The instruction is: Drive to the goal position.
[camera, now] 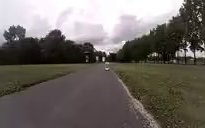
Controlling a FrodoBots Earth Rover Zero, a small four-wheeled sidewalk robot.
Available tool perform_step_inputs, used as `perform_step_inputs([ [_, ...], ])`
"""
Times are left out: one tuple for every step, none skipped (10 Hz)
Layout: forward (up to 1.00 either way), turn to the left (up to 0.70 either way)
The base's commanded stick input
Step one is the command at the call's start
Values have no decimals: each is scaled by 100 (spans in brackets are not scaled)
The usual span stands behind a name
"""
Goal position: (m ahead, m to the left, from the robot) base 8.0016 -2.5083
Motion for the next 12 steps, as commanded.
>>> perform_step_inputs([
  [70, 0],
  [70, 0],
  [70, 0],
  [70, 0],
  [70, 0],
  [70, 0],
  [70, 0],
  [70, 0],
  [70, 0],
  [70, 0],
  [70, 0],
  [70, 0],
])
